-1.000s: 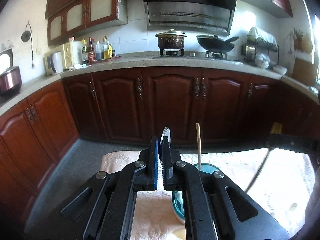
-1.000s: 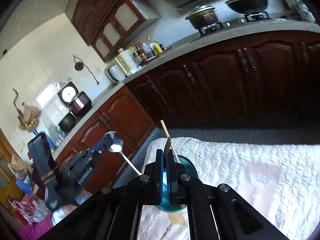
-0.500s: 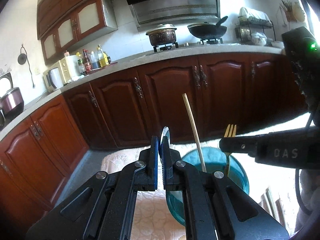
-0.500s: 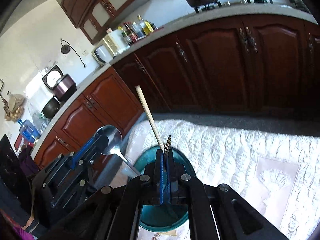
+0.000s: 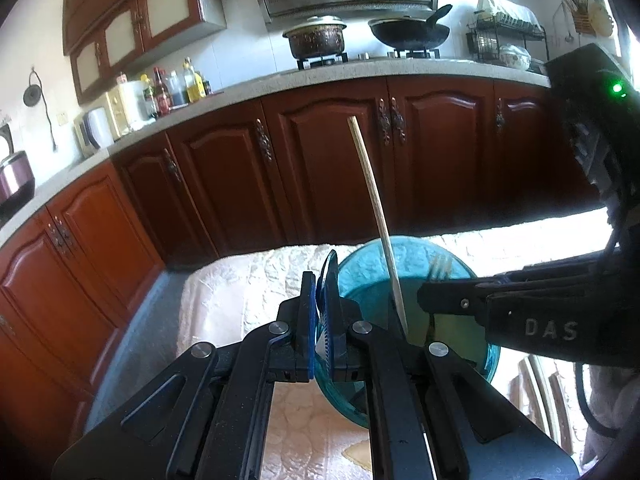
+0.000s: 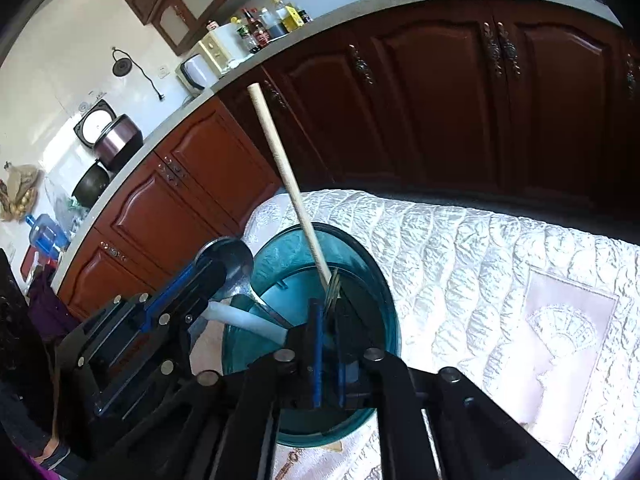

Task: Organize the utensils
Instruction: 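Lower the metal spoon into the teal-lidded cup with the left tool while the right tool inserts the gold fork, then open both tools and withdraw them from the cup toward the chopsticks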

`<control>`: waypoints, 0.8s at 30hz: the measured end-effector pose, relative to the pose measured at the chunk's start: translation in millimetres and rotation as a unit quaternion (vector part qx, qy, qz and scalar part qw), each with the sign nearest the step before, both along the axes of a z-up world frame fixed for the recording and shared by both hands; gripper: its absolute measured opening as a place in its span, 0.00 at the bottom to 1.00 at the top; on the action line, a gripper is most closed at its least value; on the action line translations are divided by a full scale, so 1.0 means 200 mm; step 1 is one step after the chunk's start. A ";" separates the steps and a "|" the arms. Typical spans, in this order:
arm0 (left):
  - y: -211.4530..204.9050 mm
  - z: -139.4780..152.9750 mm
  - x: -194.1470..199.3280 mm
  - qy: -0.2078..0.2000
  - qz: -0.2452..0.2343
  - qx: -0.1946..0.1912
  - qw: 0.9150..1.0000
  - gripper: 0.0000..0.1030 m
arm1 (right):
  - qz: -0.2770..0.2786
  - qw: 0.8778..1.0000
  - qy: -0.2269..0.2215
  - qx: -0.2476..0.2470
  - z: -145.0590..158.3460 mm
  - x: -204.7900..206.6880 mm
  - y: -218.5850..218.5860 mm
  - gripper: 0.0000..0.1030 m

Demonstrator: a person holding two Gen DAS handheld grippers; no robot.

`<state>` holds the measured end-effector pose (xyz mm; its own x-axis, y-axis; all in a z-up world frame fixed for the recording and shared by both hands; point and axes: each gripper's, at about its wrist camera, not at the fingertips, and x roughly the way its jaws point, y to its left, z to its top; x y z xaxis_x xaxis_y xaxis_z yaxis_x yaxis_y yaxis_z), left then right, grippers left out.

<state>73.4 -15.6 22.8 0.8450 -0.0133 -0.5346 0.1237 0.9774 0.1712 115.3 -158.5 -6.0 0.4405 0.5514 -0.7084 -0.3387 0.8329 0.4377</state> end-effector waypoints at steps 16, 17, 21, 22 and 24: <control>0.01 0.04 -0.04 0.034 -0.001 -0.047 0.998 0.32 | -0.014 1.000 0.000 0.016 0.07 -0.19 -0.14 0.24; 0.01 0.04 -0.04 0.034 -0.001 -0.048 0.998 0.33 | -0.016 1.000 0.001 0.017 0.07 -0.20 -0.16 0.24; 0.01 0.07 -0.08 0.034 -0.004 -0.052 0.998 0.35 | -0.024 1.000 -0.004 0.018 0.10 -0.26 -0.19 0.24; 0.00 0.08 -0.09 0.036 -0.005 -0.054 0.998 0.37 | -0.026 1.000 -0.005 0.017 0.11 -0.27 -0.19 0.24; 0.01 0.10 -0.11 0.038 -0.006 -0.059 0.998 0.40 | -0.031 0.999 -0.011 0.011 0.14 -0.31 -0.22 0.25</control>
<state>51.3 -14.4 42.0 0.8019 -0.0906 -0.5905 0.1442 0.9886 0.0441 52.3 -201.8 21.1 0.4890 0.5377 -0.6869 -0.2962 0.8430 0.4491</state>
